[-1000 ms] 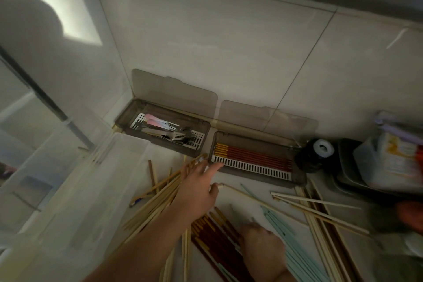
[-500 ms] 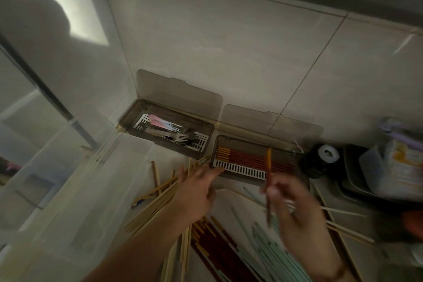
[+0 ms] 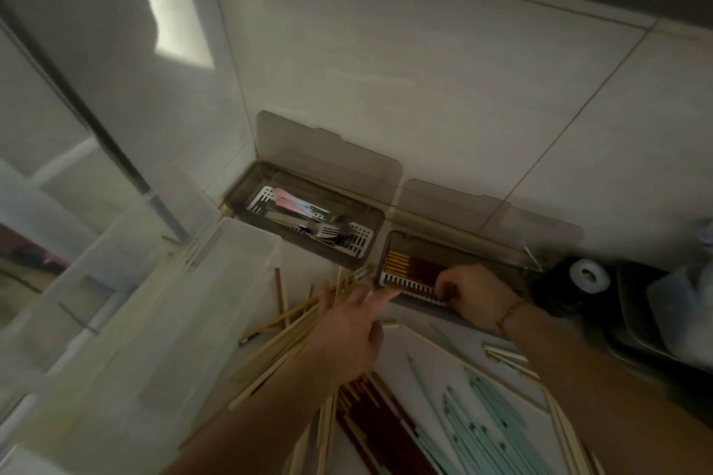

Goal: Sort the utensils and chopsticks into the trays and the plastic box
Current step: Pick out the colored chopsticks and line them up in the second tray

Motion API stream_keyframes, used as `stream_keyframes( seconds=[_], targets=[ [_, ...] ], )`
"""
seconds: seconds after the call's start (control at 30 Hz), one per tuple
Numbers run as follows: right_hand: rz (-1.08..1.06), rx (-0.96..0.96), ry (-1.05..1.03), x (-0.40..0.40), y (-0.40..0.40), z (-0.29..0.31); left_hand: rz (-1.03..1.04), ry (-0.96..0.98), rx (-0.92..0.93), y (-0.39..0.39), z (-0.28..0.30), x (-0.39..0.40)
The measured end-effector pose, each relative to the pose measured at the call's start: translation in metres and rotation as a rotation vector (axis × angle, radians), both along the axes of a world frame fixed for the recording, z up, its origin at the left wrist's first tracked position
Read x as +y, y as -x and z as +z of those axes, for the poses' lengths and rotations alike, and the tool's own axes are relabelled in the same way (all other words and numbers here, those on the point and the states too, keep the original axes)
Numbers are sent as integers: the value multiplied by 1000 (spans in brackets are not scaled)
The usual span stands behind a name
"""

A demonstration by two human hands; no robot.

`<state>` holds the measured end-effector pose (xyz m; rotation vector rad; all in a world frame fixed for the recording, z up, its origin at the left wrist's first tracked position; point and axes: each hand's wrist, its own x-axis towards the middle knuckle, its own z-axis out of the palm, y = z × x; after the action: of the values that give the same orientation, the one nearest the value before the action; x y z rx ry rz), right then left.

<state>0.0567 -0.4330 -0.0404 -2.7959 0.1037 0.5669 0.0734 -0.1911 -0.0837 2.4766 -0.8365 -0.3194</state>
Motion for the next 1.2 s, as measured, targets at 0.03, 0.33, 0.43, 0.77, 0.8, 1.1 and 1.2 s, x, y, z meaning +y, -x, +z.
stream_keyframes(
  seconds=[0.03,0.33,0.43,0.77,0.8,1.1,1.2],
  targets=[
    [15,18,18,0,-3,-1,2,-5,-1,0,0,0],
    [80,25,366,-12,-14,-15,16,-16,-20,1,2,-1],
    [-41,41,306,-14,-5,-13,13,-18,-7,1,2,0],
    [-127,-427,-3,69,96,3,24,-17,18,3,5,0],
    [-100,-319,-14,80,108,-5,23,-17,23,3,5,0],
    [-225,-29,-41,125,137,-38,37,2,51,5,5,-1],
    [-335,-41,-121,129,136,-32,43,3,45,5,6,-2]
  ],
)
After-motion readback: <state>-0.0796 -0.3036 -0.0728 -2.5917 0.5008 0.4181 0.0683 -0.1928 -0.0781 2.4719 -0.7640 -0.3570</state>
